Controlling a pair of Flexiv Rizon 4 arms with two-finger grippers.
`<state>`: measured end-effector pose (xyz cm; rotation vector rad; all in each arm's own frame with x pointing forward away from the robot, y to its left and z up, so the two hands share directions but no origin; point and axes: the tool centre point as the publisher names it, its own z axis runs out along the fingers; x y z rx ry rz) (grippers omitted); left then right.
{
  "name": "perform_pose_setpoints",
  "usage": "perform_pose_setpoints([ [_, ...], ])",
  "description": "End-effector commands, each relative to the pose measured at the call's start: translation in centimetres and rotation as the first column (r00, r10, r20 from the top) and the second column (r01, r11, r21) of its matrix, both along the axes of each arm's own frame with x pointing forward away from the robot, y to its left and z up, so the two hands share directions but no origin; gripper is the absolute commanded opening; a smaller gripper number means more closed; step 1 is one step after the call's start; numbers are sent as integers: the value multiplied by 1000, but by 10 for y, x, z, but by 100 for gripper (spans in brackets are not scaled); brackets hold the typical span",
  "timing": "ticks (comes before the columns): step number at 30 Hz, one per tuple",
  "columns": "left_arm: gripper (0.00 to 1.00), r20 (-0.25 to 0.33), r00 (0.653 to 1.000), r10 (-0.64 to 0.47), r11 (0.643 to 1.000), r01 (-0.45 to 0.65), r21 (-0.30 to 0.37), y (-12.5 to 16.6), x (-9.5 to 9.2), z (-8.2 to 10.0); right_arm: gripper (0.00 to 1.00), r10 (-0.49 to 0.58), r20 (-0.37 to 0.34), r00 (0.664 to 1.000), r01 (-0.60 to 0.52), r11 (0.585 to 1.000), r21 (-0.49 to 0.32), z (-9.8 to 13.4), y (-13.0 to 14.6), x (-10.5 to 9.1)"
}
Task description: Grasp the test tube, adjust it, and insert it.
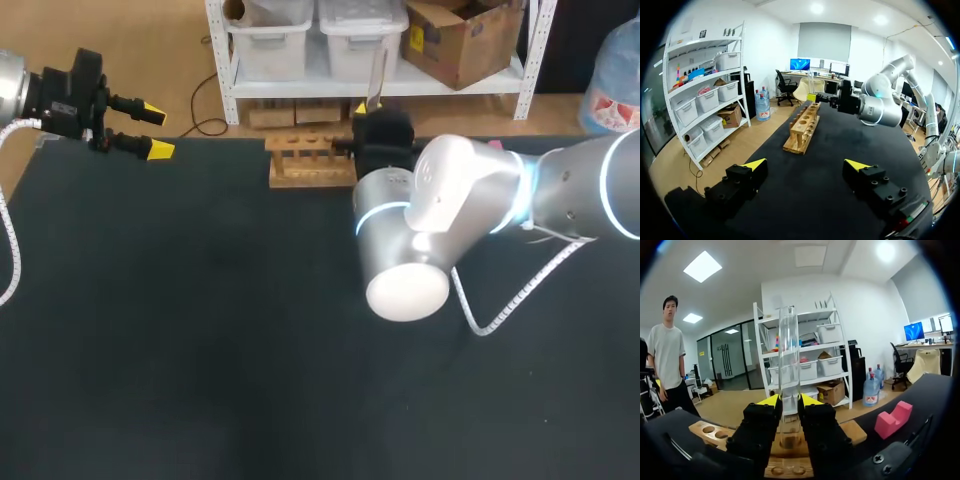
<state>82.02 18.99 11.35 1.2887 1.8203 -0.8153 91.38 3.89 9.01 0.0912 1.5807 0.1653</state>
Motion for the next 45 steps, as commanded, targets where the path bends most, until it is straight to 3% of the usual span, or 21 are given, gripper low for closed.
perform_pose_setpoints([
  [1,100,1,1000,-2,1000,2,0,0,1,-1,0,120,30,992,-120,993,2,-5,-2,2],
  [14,100,1,1000,-2,1000,2,0,0,1,-1,0,131,23,991,-131,991,-5,-15,-2,-5],
  [28,100,1,1000,-2,1000,2,0,0,1,-1,0,169,83,982,-167,985,-37,-18,0,-6],
  [41,100,1,1000,-2,1000,2,0,0,1,-1,0,172,92,981,-167,984,-60,-18,0,-7],
  [43,100,1,1000,-2,1000,2,0,0,1,-1,49,171,88,981,-166,984,-61,-16,-1,-7],
  [44,100,1,1000,-2,1000,2,0,0,1,-1,93,171,87,981,-166,984,-60,-15,-2,-7],
  [45,100,1,1000,-2,1000,2,0,0,1,-1,100,167,86,982,-163,985,-60,-14,-2,-7],
])
